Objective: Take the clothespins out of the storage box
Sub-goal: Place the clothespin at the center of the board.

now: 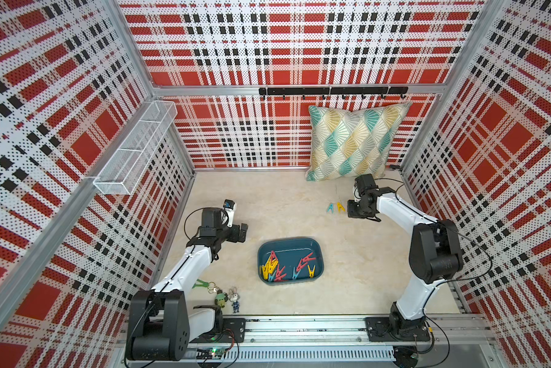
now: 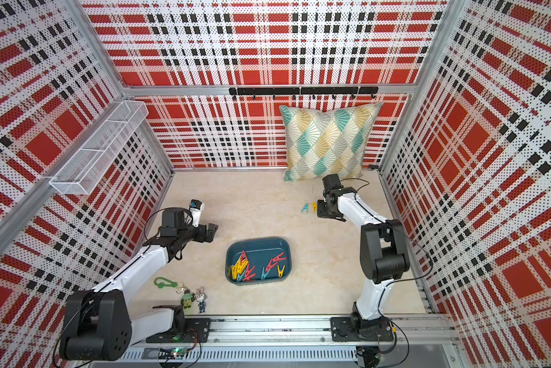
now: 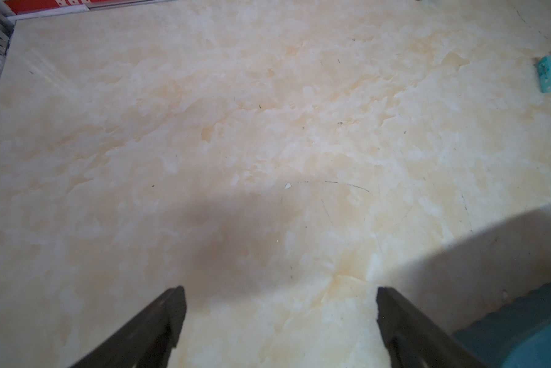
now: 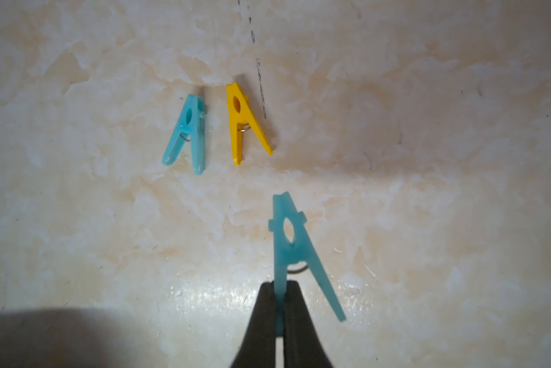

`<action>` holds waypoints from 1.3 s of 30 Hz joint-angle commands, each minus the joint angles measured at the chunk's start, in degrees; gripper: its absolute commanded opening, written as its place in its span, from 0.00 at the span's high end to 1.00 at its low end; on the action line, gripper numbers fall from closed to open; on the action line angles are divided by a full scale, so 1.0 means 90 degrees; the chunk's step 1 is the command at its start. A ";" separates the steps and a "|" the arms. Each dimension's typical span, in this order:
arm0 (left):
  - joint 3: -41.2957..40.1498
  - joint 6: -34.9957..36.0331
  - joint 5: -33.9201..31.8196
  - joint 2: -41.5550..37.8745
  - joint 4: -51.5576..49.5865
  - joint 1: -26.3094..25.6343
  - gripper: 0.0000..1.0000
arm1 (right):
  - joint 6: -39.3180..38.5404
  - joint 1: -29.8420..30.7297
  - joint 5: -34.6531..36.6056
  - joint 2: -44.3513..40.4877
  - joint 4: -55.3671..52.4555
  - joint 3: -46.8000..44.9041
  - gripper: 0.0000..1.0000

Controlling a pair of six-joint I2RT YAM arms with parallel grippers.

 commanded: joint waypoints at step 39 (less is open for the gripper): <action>0.0086 0.0023 0.0060 -0.0041 -0.0036 0.0049 0.01 | 0.0240 -0.0312 0.0292 0.2116 0.0263 0.1429 0.82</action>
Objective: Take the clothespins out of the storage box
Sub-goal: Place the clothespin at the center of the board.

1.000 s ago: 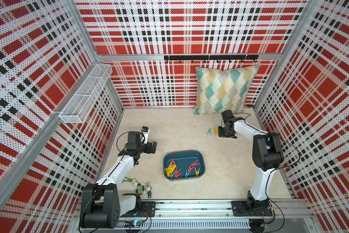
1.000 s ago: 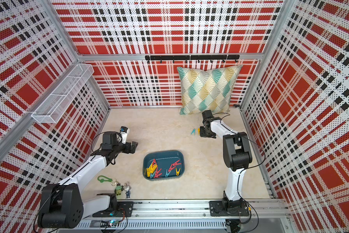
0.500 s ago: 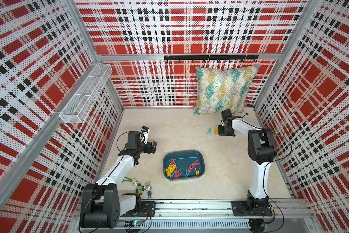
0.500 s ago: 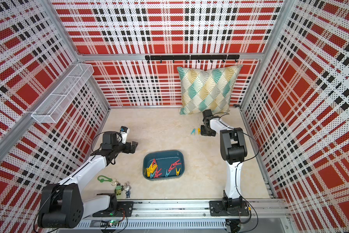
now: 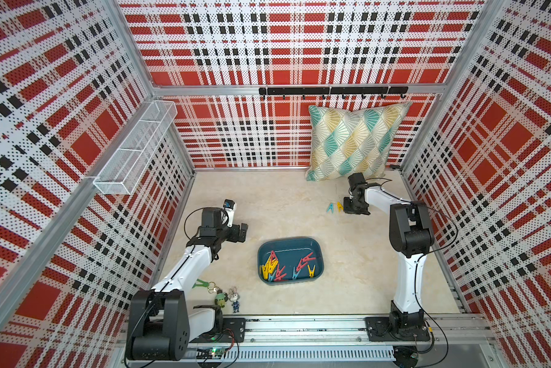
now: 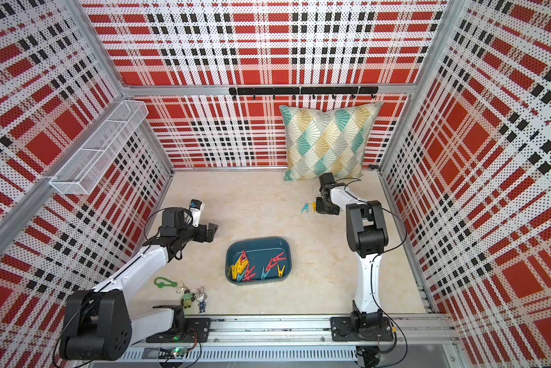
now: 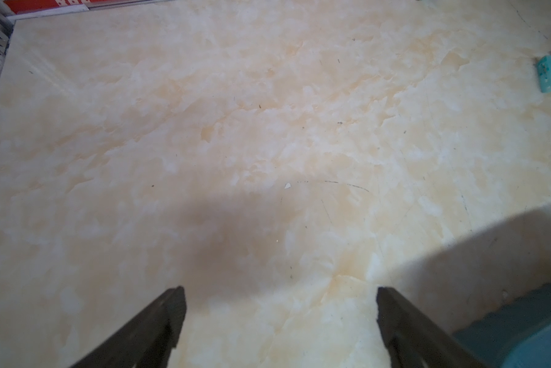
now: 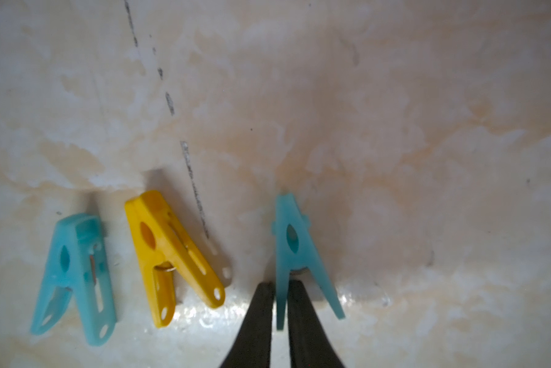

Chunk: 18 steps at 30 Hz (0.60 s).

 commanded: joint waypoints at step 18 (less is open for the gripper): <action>0.0077 0.0023 0.0112 -0.0049 -0.0038 0.0074 0.01 | 0.0064 -0.0040 -0.0147 -0.0517 -0.0312 0.0136 0.71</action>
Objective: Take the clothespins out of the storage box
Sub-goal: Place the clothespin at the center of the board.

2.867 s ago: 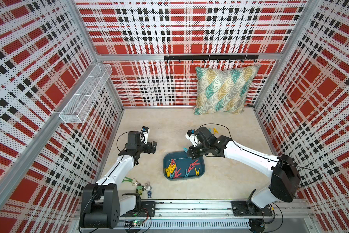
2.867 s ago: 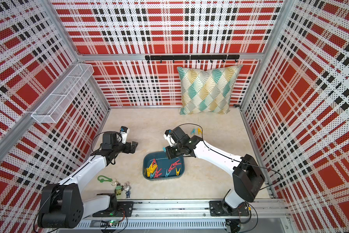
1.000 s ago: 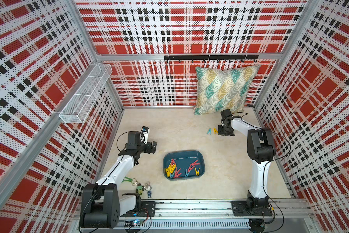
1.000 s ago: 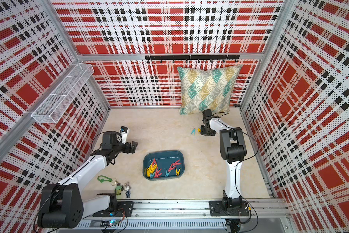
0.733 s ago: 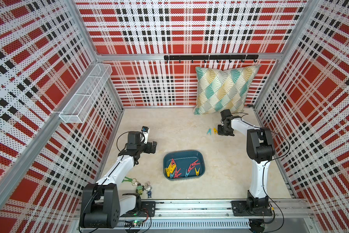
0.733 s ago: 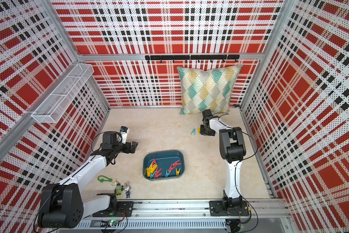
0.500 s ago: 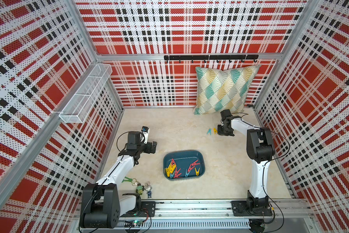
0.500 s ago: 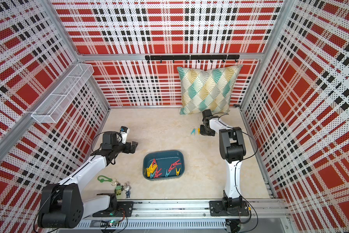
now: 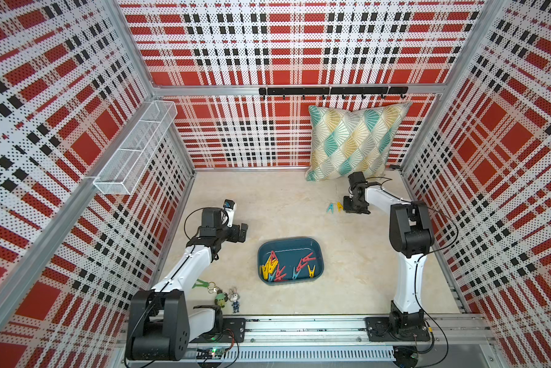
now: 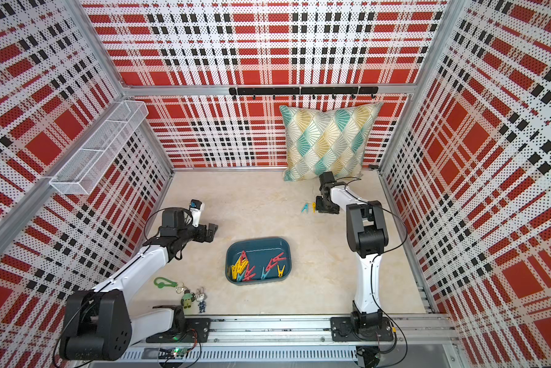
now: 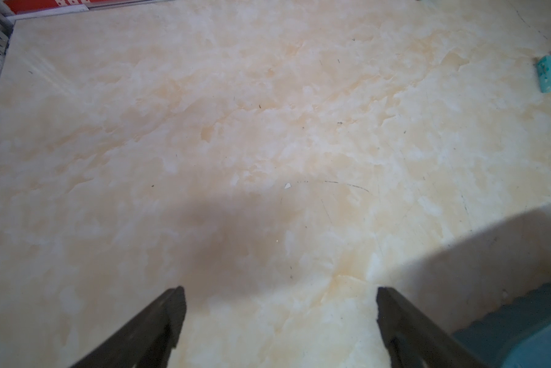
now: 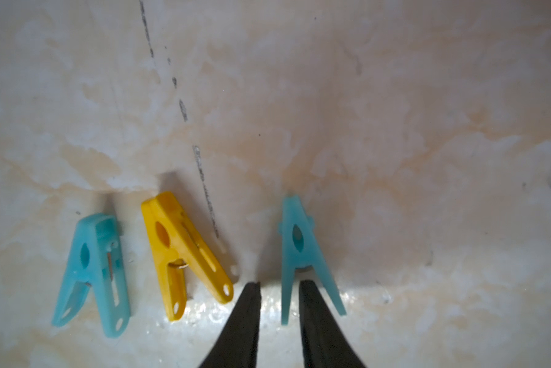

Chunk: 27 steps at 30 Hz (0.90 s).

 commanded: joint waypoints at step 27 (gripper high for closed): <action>0.0121 0.0024 -0.0266 -0.0365 0.0030 0.0191 0.01 | -0.0052 0.1571 -0.1097 -0.4837 0.0028 -0.2050 0.54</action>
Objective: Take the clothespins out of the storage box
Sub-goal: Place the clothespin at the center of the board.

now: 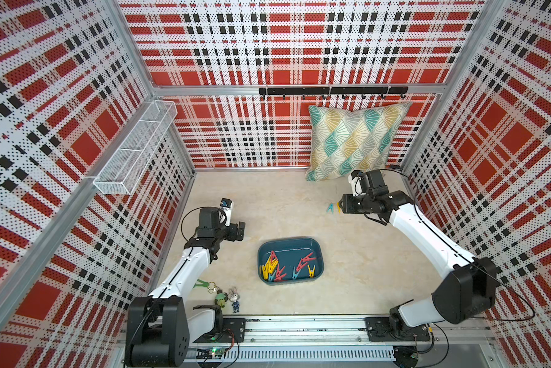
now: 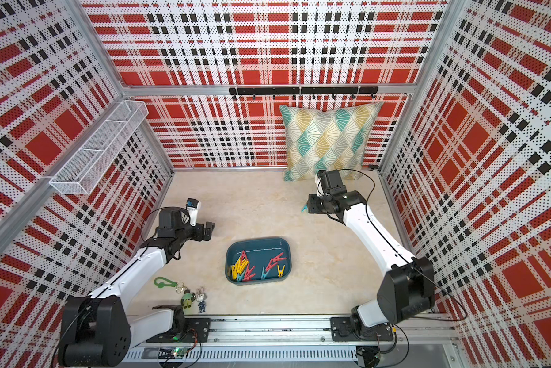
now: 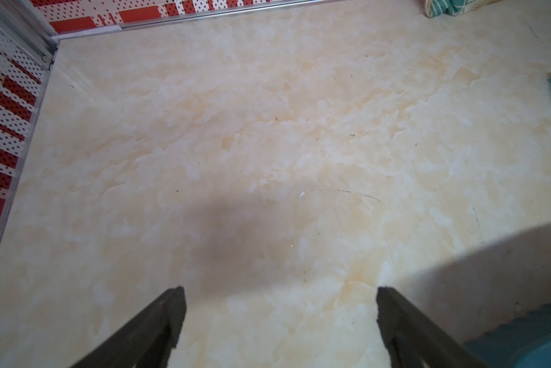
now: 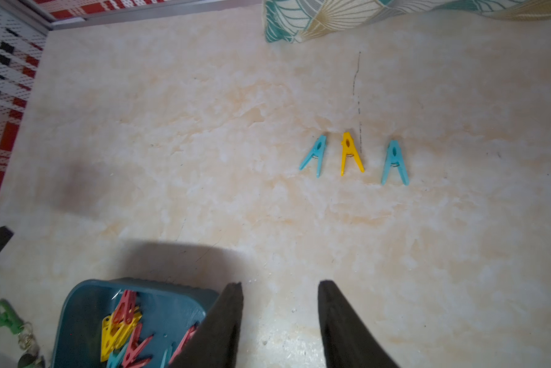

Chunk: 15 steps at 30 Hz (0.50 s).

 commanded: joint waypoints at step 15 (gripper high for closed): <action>0.0116 0.0188 0.0436 -0.0052 -0.0138 0.0155 0.01 | -0.0700 0.2948 0.0225 0.0316 -0.0630 0.0210 0.56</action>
